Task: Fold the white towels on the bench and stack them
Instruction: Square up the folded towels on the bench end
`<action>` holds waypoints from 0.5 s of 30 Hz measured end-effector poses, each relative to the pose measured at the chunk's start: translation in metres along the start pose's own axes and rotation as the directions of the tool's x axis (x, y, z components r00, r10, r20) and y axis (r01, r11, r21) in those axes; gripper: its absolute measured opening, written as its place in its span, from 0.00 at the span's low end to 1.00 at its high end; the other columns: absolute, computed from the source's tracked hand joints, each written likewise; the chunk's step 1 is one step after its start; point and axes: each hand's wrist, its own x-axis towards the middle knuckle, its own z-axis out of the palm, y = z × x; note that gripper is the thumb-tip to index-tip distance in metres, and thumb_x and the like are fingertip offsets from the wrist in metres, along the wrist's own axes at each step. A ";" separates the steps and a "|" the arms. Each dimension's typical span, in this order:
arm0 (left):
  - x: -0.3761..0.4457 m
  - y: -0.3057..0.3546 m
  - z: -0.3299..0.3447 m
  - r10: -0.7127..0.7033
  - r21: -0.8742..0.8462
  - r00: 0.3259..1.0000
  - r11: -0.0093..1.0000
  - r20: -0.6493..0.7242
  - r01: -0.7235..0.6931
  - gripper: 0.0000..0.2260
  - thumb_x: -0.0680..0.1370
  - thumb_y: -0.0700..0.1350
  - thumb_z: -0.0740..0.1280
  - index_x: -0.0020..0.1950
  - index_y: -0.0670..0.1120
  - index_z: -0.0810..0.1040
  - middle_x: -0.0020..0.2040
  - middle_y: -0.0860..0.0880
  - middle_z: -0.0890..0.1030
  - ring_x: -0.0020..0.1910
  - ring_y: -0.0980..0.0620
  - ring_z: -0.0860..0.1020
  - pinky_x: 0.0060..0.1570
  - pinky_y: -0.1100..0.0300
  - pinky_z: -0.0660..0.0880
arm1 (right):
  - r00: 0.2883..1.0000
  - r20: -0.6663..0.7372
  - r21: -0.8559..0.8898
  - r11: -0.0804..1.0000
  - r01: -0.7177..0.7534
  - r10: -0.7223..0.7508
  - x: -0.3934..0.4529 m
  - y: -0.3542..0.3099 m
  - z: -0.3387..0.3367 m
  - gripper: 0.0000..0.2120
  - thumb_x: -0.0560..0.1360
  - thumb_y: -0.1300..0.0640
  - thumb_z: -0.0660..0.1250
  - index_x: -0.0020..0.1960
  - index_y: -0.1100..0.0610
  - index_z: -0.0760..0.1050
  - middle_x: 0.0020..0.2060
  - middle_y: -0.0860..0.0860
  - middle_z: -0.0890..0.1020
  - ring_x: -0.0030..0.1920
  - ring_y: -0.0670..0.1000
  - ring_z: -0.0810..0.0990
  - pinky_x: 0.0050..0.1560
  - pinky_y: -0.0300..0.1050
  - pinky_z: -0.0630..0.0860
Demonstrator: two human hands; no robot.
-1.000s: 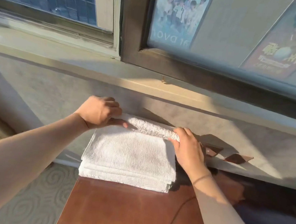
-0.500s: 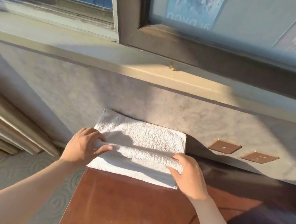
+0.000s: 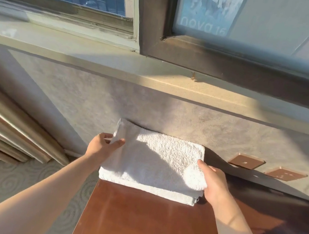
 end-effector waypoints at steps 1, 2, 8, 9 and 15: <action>0.001 0.005 0.002 -0.004 0.031 0.999 1.000 0.036 0.003 0.23 0.73 0.58 0.76 0.63 0.47 0.80 0.53 0.48 0.83 0.47 0.49 0.80 0.39 0.58 0.72 | 1.000 -0.014 -0.012 1.000 0.010 -0.010 0.005 -0.003 0.004 0.33 0.76 0.50 0.75 0.74 0.63 0.69 0.73 0.55 0.72 0.74 0.57 0.68 0.72 0.57 0.63; 0.001 0.010 0.003 0.000 0.070 0.998 0.998 0.065 -0.005 0.19 0.74 0.58 0.76 0.58 0.48 0.82 0.49 0.49 0.84 0.43 0.50 0.80 0.37 0.59 0.71 | 1.000 -0.015 -0.022 1.000 0.012 -0.013 0.009 -0.006 0.007 0.33 0.76 0.50 0.75 0.75 0.62 0.68 0.74 0.55 0.71 0.74 0.58 0.68 0.73 0.58 0.62; -0.003 0.016 -0.001 0.128 0.027 0.991 0.991 0.025 -0.129 0.14 0.76 0.57 0.71 0.43 0.45 0.83 0.31 0.48 0.76 0.33 0.49 0.72 0.34 0.56 0.66 | 0.998 -0.008 -0.060 0.996 0.063 -0.063 0.010 -0.020 0.010 0.20 0.78 0.59 0.71 0.69 0.56 0.72 0.59 0.53 0.80 0.59 0.52 0.77 0.63 0.53 0.66; -0.004 0.014 -0.004 0.174 -0.009 0.985 0.985 0.014 -0.174 0.15 0.75 0.59 0.70 0.43 0.47 0.83 0.32 0.46 0.77 0.34 0.50 0.73 0.35 0.56 0.67 | 0.994 0.006 -0.063 0.992 0.111 -0.111 0.009 -0.022 0.006 0.19 0.79 0.60 0.70 0.68 0.54 0.73 0.54 0.53 0.81 0.53 0.50 0.79 0.59 0.51 0.69; -0.007 -0.010 -0.004 0.176 -0.003 0.975 0.984 -0.136 -0.178 0.07 0.77 0.59 0.69 0.41 0.61 0.83 0.36 0.52 0.82 0.37 0.53 0.79 0.34 0.59 0.72 | 0.976 -0.018 -0.144 0.966 0.214 -0.219 0.012 -0.004 -0.014 0.17 0.79 0.61 0.70 0.67 0.53 0.74 0.50 0.55 0.81 0.51 0.56 0.82 0.53 0.55 0.78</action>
